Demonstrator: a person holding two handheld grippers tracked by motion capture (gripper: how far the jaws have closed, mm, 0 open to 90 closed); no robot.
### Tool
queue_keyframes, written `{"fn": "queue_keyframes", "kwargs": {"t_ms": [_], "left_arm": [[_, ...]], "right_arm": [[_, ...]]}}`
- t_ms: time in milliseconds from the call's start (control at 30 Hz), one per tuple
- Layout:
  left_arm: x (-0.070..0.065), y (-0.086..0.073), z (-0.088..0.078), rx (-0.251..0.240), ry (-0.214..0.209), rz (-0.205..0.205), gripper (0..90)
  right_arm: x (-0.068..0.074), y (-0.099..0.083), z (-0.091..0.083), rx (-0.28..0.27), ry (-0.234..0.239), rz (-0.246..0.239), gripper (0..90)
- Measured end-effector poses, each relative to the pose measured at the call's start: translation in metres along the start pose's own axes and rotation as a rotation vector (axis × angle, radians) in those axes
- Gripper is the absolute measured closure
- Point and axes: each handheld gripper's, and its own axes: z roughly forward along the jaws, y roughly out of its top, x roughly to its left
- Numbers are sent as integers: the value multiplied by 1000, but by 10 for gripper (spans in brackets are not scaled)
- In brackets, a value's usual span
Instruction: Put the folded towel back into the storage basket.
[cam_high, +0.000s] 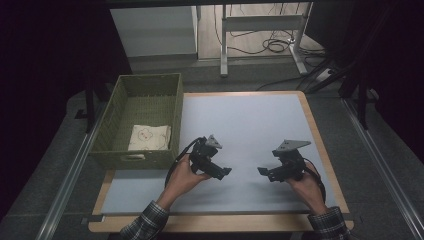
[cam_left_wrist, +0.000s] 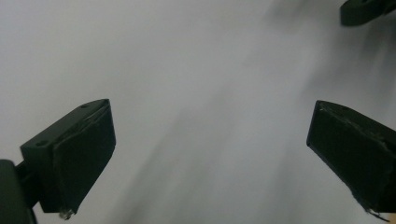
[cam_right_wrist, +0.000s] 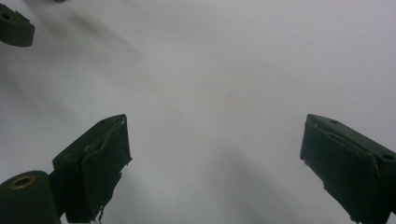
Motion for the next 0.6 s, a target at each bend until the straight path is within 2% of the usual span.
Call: {"fn": "queue_keyframes", "kwargs": {"t_ms": [200,333,500,600], "left_arm": [[4,-25,16,9,34,-22,14],[8,-39,23,25,74,-21,12],[10,-49,26,-14,84,-11,7],[10,-50,26,-23,86,-8,0]], "right_arm": [[-3,-13,6,13,-15,4,81],[-2,-20,13,27,-30,-6,80],[-1,-28,24,44,-46,-11,75],[2,-29,26,50,-66,-30,73]]}}
